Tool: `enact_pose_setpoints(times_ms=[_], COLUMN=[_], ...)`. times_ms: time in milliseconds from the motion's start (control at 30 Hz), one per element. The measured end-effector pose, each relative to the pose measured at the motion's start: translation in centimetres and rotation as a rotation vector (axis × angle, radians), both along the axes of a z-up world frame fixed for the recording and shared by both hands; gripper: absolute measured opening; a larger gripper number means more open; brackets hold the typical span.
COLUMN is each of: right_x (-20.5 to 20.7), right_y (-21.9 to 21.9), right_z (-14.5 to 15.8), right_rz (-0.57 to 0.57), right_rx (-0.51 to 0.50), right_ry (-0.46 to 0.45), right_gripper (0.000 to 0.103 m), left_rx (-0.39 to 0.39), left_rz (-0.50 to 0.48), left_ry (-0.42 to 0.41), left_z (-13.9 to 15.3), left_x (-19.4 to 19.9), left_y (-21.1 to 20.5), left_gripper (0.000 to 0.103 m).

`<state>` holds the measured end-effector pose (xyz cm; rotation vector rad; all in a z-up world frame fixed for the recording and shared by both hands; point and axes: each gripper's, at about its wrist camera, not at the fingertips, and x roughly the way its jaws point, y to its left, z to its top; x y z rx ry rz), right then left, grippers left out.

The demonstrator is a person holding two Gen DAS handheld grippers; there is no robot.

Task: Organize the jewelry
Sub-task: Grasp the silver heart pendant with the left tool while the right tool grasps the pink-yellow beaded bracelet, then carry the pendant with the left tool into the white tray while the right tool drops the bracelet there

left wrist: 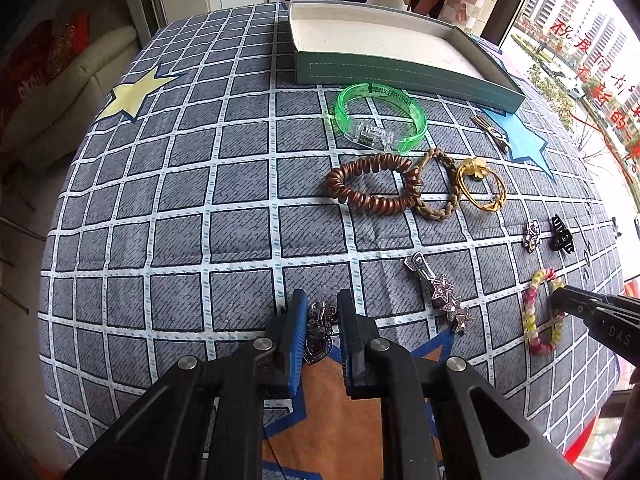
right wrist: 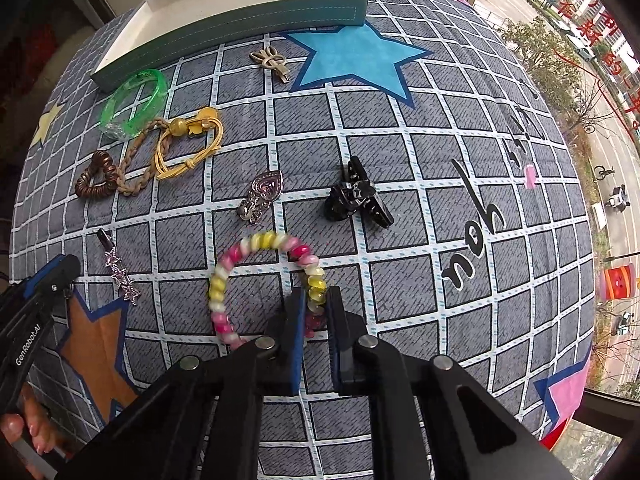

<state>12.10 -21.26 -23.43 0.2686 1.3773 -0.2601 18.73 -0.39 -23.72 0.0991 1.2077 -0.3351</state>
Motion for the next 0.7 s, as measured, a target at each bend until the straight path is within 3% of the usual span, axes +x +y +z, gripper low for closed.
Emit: enact_pose_setpoints(times_ms=[167,400,700], right_x=[-0.2,0.2,6.0], right_y=[-1.2,-3.1,-6.3], right_z=[2.0,5.7,8.7], right_rz=[0.025,0.071,0.084], right_rx=[0.066,0.123,0.188], right_ry=[-0.053,-0.139,-0.214], right_gripper=[0.010,0.010,0.010], left_rx=[-0.064,-0.086,-0.151], left_rz=[0.014,0.011,0.025], left_ry=[0.011,-0.007,-0.062], left_z=[1.7,4.2,8.0], left_x=[0.1,1.2,5.8], left_y=[1.0,0.3,-3.1], left_gripper=[0.028,0.028,0.028])
